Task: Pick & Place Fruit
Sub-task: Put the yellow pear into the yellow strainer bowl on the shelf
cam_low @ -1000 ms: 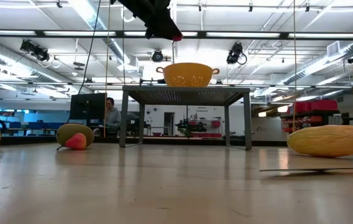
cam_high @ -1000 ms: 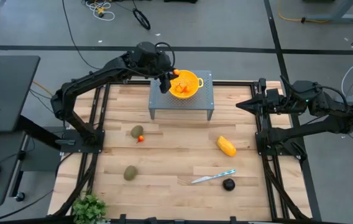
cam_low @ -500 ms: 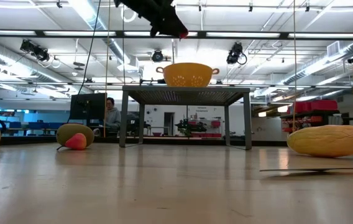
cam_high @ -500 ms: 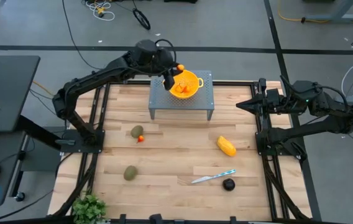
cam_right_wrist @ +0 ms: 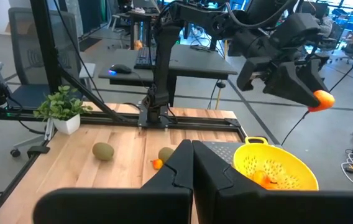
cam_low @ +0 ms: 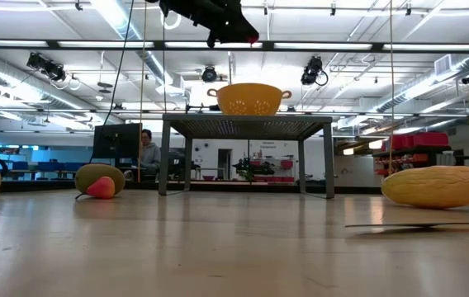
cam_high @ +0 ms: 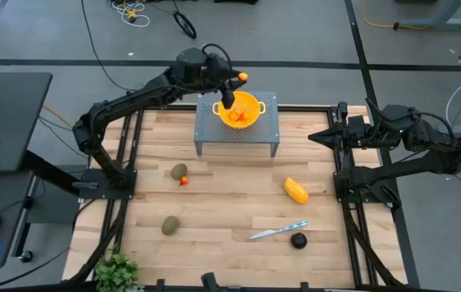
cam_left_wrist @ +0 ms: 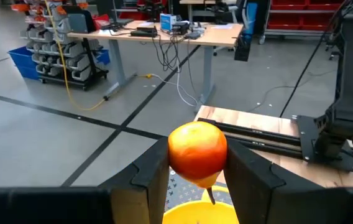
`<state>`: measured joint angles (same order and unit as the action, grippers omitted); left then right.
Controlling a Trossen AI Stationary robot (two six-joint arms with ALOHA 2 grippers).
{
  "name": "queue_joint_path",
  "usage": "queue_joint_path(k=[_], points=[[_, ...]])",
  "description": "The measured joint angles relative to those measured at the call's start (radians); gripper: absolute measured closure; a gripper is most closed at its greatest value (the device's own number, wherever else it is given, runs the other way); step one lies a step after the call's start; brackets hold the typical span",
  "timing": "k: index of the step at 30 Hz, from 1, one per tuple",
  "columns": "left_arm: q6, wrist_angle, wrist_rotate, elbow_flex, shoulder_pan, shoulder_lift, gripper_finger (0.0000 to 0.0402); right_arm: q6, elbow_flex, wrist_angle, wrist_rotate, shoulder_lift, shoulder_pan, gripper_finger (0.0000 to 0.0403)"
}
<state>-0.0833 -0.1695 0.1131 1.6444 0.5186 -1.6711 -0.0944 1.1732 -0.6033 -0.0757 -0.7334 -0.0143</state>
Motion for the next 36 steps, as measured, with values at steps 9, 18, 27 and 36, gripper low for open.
queue_joint_path(k=[9,18,27,36], points=[[0.032,-0.011,0.017,-0.073,0.000,0.001,0.0258,0.000,0.000,0.000,0.000,0.000,0.000,0.0402],[0.072,0.010,0.014,-0.187,0.001,0.000,0.0265,0.000,0.000,0.000,0.000,0.000,0.000,0.0402],[0.083,0.013,0.011,-0.208,0.001,0.000,0.0266,0.000,0.000,0.000,0.001,0.000,0.000,0.0402],[0.053,0.013,-0.075,-0.208,0.005,0.000,0.0254,0.000,0.000,0.000,0.002,0.000,0.000,0.0402]])
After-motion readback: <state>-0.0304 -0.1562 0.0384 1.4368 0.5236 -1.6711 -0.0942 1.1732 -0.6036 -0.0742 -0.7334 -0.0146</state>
